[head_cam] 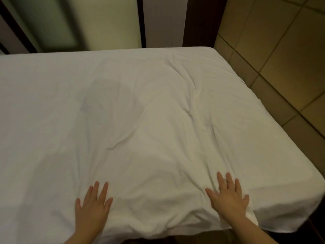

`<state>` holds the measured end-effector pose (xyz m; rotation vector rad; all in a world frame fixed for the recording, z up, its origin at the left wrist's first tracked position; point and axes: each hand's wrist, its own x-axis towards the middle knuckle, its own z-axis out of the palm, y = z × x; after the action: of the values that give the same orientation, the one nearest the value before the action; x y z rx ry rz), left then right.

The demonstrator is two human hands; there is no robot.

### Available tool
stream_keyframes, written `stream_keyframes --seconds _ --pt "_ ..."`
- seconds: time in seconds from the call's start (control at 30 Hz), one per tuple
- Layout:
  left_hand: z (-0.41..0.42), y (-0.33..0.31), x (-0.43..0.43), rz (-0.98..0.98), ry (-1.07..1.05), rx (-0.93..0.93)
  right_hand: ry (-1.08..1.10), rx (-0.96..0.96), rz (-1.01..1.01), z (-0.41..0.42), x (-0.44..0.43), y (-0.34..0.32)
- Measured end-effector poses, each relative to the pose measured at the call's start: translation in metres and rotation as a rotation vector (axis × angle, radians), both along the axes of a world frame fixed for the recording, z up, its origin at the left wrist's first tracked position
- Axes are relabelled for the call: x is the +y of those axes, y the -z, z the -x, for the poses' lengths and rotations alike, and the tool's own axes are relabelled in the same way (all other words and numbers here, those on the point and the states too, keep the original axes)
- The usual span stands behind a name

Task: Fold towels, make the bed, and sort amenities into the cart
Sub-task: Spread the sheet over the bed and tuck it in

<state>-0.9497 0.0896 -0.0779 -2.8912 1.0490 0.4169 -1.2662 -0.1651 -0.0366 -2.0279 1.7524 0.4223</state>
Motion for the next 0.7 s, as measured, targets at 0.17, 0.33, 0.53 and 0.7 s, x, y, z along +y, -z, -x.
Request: stream_keyframes --seconds 0.17,0.33,0.53,0.7 --pt "-0.006 -0.004 0.038 0.077 -0.311 0.046 0.271 -0.125 0.029 0.044 0.020 0.004" --pt "-0.026 0.006 0.071 0.198 -0.480 0.060 0.324 -0.224 0.120 0.050 0.025 0.010" --pt "-0.027 0.008 0.103 0.263 -0.740 0.091 0.464 -0.376 -0.051 0.067 0.032 0.007" --pt "-0.039 -0.008 0.119 0.324 -0.916 0.171 0.493 -0.526 -0.165 0.069 0.054 0.004"
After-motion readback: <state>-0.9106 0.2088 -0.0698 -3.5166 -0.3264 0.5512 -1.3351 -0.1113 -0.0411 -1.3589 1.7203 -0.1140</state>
